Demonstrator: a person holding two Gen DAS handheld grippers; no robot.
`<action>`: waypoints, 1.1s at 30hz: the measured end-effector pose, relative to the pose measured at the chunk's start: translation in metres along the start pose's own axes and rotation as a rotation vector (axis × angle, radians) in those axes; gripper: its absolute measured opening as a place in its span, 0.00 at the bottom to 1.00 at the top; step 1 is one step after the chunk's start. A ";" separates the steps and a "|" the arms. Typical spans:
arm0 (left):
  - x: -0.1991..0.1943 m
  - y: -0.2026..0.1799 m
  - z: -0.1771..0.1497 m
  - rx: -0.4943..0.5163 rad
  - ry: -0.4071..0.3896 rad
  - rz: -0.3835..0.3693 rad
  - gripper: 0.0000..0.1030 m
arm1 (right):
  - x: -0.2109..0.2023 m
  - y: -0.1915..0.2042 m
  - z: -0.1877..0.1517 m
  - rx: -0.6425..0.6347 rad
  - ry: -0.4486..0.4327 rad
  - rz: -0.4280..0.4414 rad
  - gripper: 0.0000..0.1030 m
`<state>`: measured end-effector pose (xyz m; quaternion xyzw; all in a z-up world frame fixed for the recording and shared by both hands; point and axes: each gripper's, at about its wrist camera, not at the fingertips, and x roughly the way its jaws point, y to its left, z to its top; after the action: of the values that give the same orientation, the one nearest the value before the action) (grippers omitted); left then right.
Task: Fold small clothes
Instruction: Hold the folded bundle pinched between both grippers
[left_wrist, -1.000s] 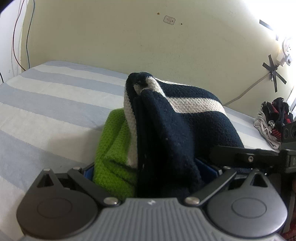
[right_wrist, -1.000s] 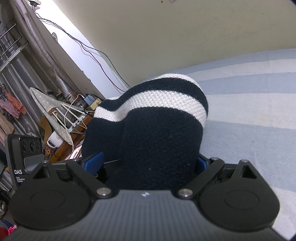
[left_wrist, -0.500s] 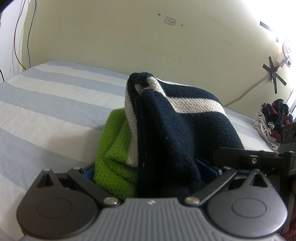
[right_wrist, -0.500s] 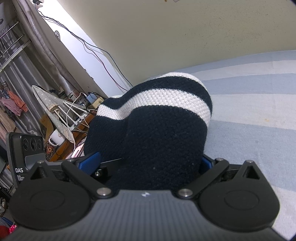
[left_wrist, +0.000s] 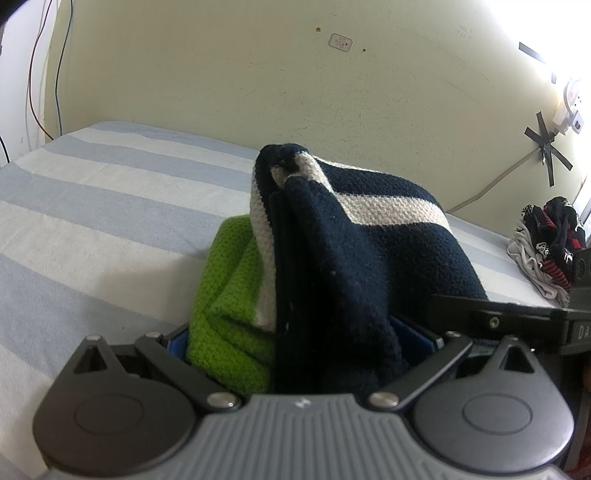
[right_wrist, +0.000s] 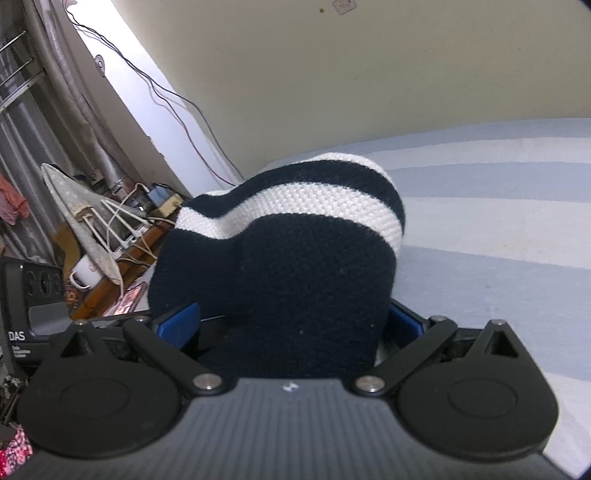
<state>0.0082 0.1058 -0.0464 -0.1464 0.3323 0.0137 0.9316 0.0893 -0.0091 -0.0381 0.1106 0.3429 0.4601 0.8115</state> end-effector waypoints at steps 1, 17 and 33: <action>0.000 0.000 0.000 0.000 0.000 0.000 1.00 | 0.000 0.000 0.000 -0.001 0.000 -0.001 1.00; 0.000 0.000 0.000 0.001 0.000 -0.002 1.00 | 0.001 -0.003 -0.001 0.008 0.004 0.015 1.00; -0.001 0.000 0.001 0.005 0.001 -0.003 1.00 | -0.003 -0.004 -0.003 0.014 -0.006 0.017 1.00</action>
<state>0.0080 0.1058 -0.0455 -0.1445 0.3325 0.0117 0.9319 0.0888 -0.0140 -0.0406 0.1207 0.3430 0.4642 0.8077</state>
